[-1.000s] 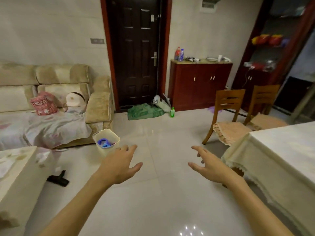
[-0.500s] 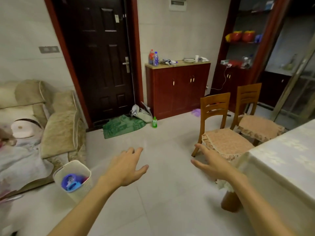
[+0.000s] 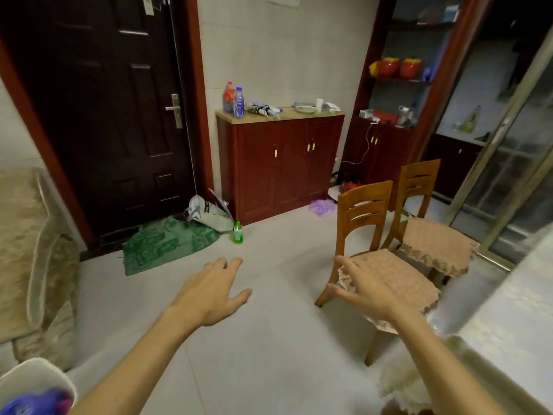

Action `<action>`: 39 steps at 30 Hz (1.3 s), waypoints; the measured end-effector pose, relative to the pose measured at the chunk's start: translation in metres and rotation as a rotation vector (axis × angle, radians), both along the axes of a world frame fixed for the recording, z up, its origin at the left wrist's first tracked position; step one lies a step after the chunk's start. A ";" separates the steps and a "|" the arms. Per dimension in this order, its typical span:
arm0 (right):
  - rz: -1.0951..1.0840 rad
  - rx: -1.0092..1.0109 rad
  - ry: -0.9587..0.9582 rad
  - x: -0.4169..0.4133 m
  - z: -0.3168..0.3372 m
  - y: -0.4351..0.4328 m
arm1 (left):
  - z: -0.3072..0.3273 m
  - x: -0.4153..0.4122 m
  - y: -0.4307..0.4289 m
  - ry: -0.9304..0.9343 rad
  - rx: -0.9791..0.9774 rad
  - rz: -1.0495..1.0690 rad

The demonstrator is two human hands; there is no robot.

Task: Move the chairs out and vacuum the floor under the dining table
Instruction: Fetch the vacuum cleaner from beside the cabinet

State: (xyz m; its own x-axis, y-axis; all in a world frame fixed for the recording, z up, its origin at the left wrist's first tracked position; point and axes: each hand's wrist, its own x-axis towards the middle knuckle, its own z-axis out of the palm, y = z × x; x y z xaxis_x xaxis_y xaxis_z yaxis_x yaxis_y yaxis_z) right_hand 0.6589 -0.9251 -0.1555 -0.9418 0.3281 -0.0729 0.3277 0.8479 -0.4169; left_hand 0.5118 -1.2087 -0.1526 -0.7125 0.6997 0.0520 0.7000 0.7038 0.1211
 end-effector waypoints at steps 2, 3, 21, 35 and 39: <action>-0.011 0.001 -0.019 -0.038 0.003 0.017 | 0.002 -0.042 0.021 0.005 -0.009 -0.024; -0.024 0.001 -0.023 -0.056 0.006 0.027 | 0.005 -0.062 0.032 0.013 -0.009 -0.035; -0.149 0.034 -0.003 -0.361 0.017 0.251 | 0.013 -0.393 0.267 0.072 0.001 -0.173; -0.237 -0.065 0.066 -0.591 0.021 0.421 | 0.002 -0.640 0.444 0.061 -0.071 -0.194; -0.292 -0.043 0.063 -0.649 0.011 0.480 | -0.006 -0.716 0.516 0.056 -0.054 -0.246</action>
State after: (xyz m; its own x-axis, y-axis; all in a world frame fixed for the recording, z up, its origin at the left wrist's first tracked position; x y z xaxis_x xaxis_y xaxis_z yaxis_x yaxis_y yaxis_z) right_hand 0.0097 -0.4453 -0.1441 -0.8114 0.5834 -0.0367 0.5269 0.7027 -0.4780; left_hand -0.2047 -0.6930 -0.1581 -0.5172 0.8547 0.0445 0.8557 0.5155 0.0444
